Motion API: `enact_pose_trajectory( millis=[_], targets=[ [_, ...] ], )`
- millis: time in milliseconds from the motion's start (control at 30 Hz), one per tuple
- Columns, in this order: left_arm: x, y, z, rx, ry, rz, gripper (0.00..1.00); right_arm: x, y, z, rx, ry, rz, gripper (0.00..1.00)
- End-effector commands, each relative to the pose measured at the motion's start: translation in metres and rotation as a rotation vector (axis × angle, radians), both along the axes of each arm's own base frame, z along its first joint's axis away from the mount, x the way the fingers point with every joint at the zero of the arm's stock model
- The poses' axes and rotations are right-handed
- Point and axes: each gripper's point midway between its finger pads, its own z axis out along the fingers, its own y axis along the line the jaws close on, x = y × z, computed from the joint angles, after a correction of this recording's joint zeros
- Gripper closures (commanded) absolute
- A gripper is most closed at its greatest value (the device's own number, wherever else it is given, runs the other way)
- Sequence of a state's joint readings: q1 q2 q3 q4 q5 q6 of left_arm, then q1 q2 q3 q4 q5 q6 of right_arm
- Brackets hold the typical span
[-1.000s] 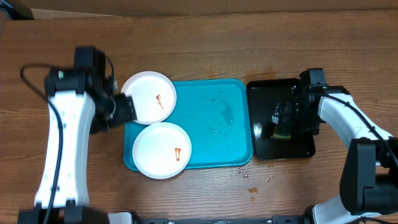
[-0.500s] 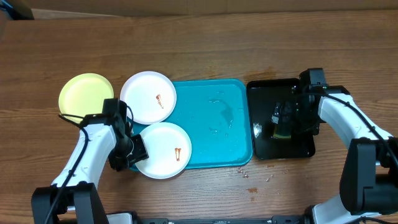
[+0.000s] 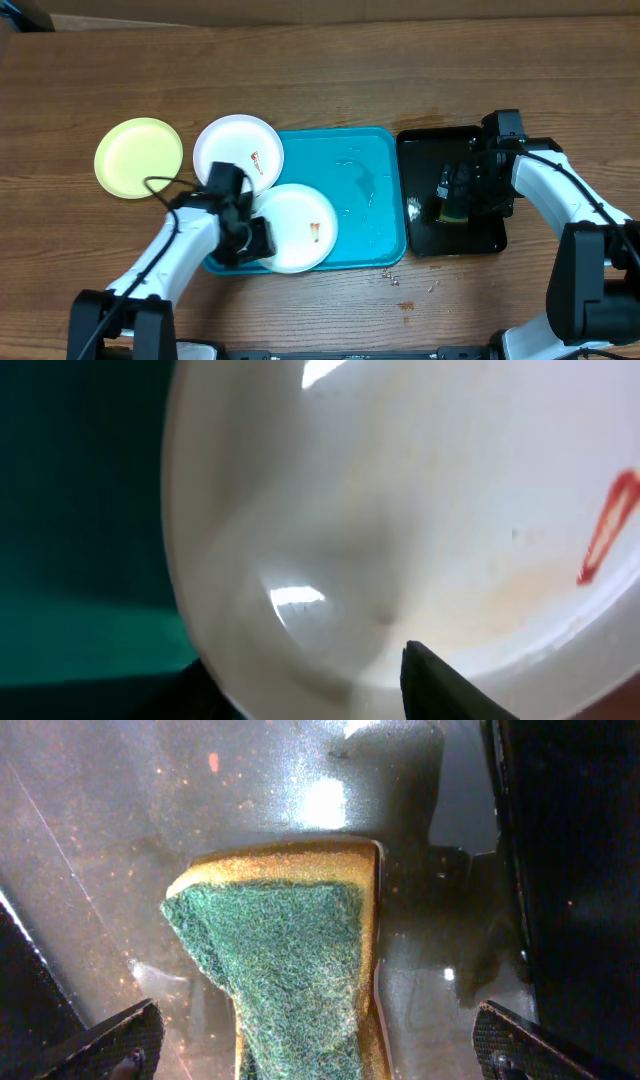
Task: Clean dirty plates on tray and stack at the side
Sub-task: 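Grip the lower white plate rim with the left gripper, sliding it right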
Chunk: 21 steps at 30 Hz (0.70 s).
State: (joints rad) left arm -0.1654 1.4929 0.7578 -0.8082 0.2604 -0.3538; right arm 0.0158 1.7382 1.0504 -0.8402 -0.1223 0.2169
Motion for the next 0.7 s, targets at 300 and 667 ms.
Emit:
enact_pose_trajectory(
  millis=[300,667],
  targets=[
    [0.030,-0.077,0.019,-0.114,-0.182,-0.116,0.40,0.002,0.000,0.007,-0.009,-0.025,0.003,0.00],
    [0.053,-0.039,0.037,0.134,-0.210,0.016,0.31,0.002,0.000,0.007,-0.009,-0.025,0.003,0.00]
  ],
)
